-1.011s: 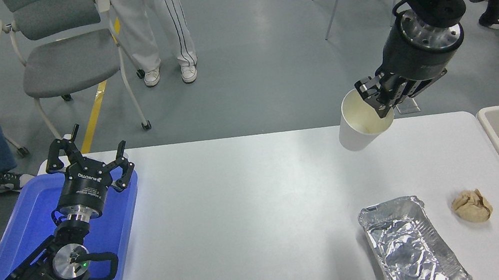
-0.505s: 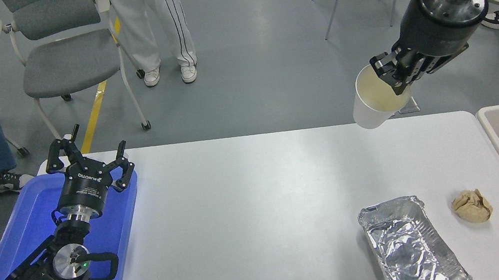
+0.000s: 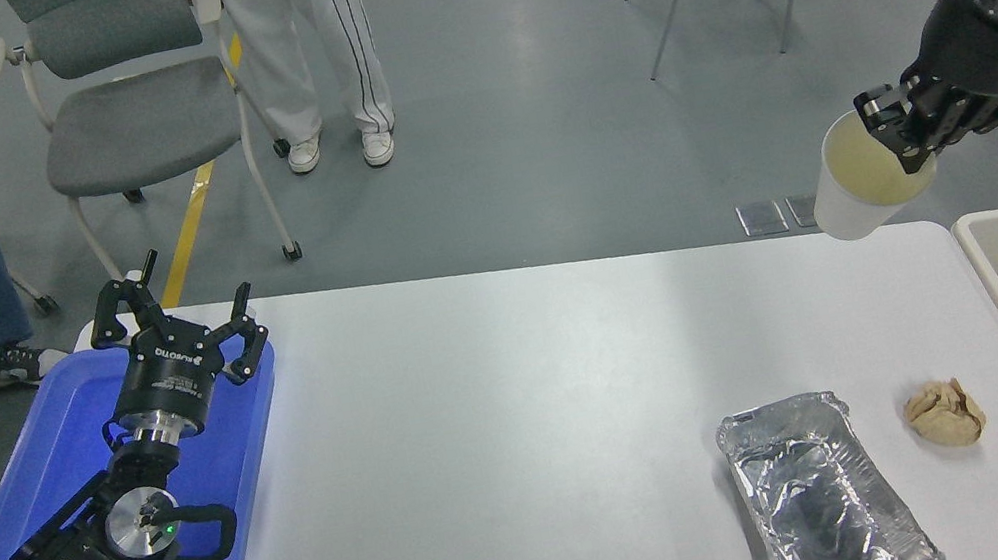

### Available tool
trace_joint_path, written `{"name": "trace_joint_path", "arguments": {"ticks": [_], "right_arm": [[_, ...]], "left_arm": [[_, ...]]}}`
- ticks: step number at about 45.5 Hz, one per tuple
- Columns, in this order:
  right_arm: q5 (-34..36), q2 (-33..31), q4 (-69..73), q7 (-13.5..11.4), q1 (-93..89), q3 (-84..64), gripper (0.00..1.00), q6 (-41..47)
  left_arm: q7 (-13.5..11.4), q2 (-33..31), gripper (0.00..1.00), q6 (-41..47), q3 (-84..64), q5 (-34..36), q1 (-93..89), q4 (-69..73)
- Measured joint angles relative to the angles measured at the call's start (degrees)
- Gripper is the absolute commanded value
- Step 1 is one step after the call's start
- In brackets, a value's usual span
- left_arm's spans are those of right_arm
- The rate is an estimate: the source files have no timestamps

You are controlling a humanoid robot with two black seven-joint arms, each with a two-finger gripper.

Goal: Pick up paper cup place in dustbin

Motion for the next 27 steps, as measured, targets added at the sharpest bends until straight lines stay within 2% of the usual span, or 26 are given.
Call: {"name": "trace_joint_path", "arguments": {"ticks": [12,27], "right_arm": [[-4.41,-9.66,-1.80,-0.06,-1.68,-2.41,0.00,0.00],[-14.50,-23.45,-3.94,-0.08,-2.81,-3.02,0.00,0.00]], "left_arm": [[0.00,0.01,1.00,0.01,-0.05,-0.02,0.00,0.01],[0.00,0.01,1.00,0.01,-0.08,-0.01,0.00,0.00]]}}
